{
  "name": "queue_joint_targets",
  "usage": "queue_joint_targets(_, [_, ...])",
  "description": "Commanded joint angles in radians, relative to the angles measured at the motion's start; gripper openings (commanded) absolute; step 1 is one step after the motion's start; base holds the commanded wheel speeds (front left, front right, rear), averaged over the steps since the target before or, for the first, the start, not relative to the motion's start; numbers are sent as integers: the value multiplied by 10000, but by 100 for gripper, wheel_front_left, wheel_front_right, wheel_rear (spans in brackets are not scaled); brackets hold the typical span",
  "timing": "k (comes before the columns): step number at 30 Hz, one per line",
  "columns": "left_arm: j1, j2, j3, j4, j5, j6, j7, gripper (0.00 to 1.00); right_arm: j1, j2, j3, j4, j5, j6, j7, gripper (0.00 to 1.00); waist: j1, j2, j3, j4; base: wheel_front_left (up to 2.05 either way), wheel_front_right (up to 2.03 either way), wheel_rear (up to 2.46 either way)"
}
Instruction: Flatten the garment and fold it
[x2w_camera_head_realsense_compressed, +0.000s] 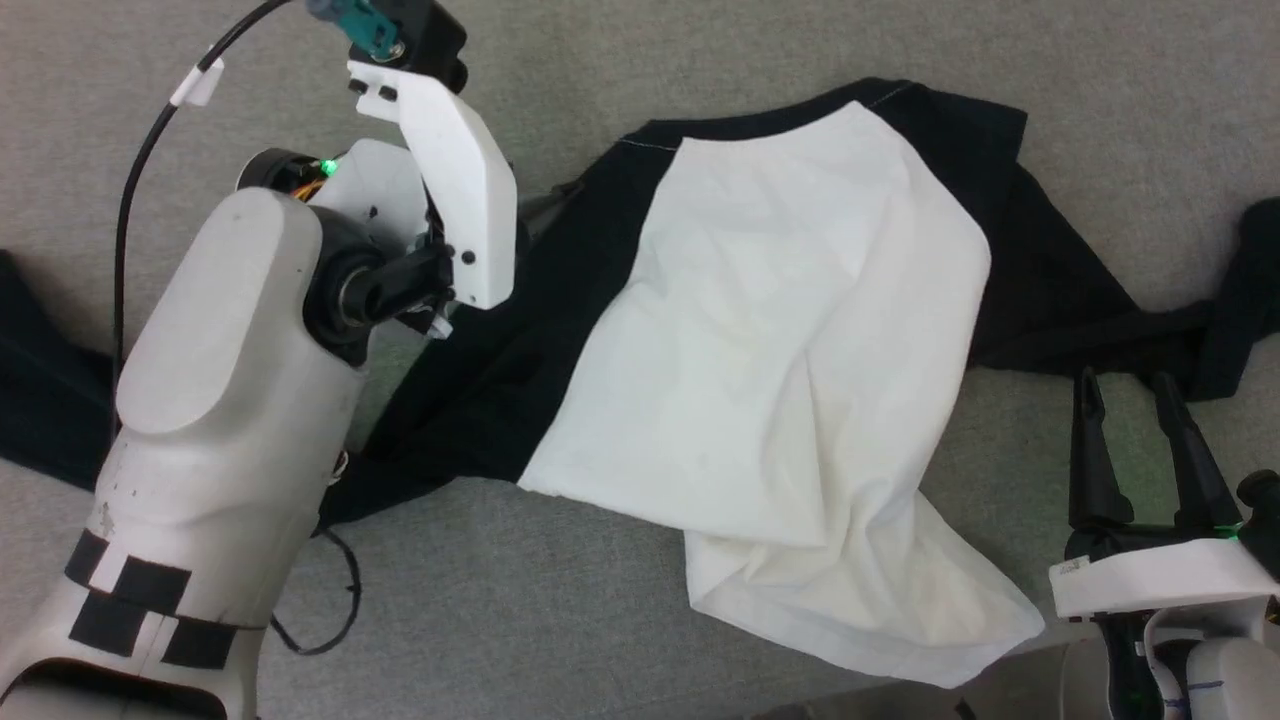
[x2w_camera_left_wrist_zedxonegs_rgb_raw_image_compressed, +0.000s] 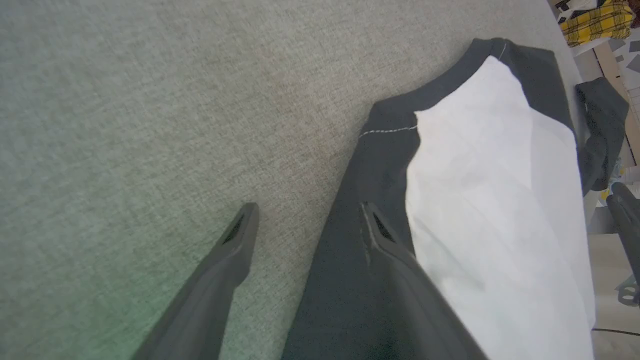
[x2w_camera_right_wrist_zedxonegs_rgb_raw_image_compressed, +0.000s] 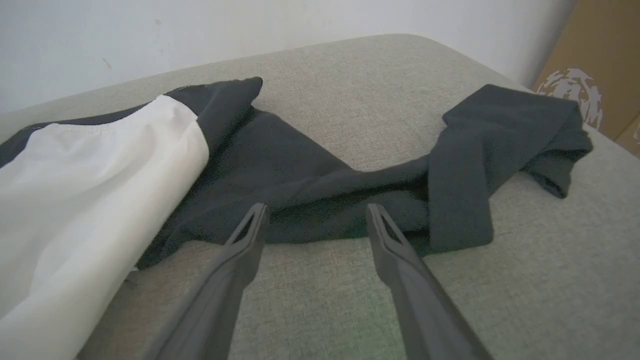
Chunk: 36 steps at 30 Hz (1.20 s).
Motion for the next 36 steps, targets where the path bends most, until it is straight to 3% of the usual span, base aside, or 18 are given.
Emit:
queue_joint_targets(1, [28, 99, -53, 20, -34, -50, 73, 100, -186, 18, -19, -17, 45, -6, -47, 100, -1, 0, 288, -240, 0, 0, 0])
queue_joint_targets(8, [233, 347, -78, 137, -222, 165, 731, 100, -332, 18, -58, -37, 84, -6, -47, 100, -1, 0, 566, -390, 0, 0, 0])
queue_joint_targets(15, [809, 585, 8, -99, -964, 814, 2423, 100, -371, 18, -142, 0, 99, -6, -47, 100, -1, 0, 625, -449, 0, 0, 0])
queue_joint_targets(25, [1262, 557, 507, -1138, -1554, 1235, 2433, 100, -361, 18, -163, 171, 40, -6, -47, 100, -1, 0, 307, -237, 0, 0, 0])
queue_joint_targets(36, [1705, 535, 588, -1191, -1583, 968, 1775, 100, -368, 18, -151, 162, -90, -6, -47, 100, -1, 0, 307, -327, 0, 0, 0])
